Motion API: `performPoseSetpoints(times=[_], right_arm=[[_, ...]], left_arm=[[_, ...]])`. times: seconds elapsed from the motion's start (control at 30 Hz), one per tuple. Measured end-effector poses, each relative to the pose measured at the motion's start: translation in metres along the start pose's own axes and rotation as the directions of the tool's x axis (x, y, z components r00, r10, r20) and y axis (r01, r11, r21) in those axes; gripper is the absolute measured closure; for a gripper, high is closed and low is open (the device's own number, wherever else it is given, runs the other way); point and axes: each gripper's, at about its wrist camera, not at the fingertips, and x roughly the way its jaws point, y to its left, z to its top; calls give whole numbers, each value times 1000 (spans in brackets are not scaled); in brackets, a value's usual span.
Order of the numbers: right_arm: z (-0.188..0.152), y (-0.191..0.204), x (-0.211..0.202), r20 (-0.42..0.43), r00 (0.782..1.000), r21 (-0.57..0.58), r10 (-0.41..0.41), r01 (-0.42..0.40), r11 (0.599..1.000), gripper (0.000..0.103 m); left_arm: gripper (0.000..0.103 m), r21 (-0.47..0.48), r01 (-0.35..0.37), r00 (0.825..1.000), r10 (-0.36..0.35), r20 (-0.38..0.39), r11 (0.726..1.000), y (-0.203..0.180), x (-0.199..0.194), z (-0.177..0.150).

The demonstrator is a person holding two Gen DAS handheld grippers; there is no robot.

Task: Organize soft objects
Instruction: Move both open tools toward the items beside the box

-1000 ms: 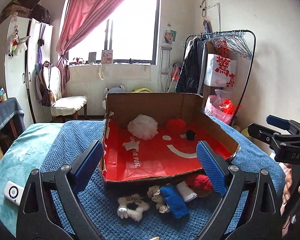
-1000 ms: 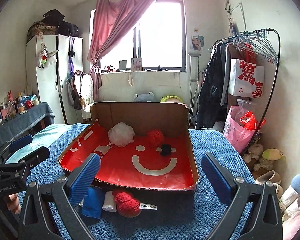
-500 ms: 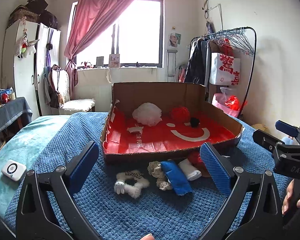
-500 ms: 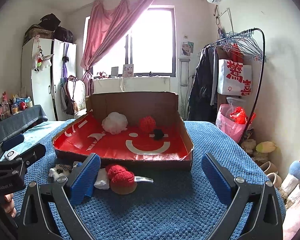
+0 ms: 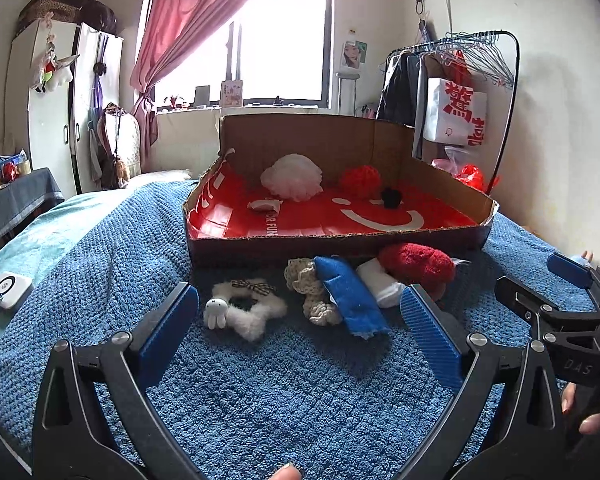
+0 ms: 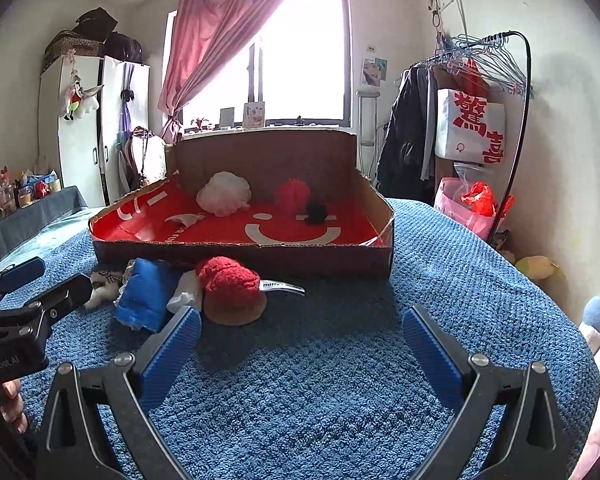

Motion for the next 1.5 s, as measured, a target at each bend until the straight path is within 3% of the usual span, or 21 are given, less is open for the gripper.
performPoseSetpoints(times=[1.5], right_arm=[[-17,-9,14,-74,997,47,34,-31,998,0]], left_arm=[[0,0,-13,994,13,-111,1000,0,12,-17]])
